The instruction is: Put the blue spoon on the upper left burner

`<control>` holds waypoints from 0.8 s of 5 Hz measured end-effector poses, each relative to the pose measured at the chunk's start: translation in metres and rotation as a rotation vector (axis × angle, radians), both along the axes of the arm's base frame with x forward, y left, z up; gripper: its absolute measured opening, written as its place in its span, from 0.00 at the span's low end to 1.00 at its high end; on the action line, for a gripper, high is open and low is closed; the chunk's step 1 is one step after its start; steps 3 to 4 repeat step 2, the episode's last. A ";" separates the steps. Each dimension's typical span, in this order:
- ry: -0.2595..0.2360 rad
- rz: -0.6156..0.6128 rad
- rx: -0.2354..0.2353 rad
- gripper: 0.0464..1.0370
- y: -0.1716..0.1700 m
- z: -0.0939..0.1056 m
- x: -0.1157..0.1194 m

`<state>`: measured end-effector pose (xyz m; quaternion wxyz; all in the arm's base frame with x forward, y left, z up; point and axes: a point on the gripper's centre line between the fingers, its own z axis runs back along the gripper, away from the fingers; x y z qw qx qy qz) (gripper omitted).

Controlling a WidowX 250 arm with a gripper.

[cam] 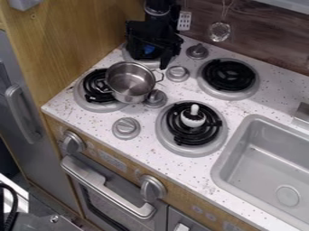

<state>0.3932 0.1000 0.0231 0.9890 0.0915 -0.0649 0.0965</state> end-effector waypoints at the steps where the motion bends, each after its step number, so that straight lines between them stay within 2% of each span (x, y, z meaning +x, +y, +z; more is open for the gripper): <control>1: 0.010 -0.017 -0.003 0.96 -0.004 -0.007 -0.004; 4: 0.012 -0.018 -0.009 0.96 -0.008 -0.009 -0.006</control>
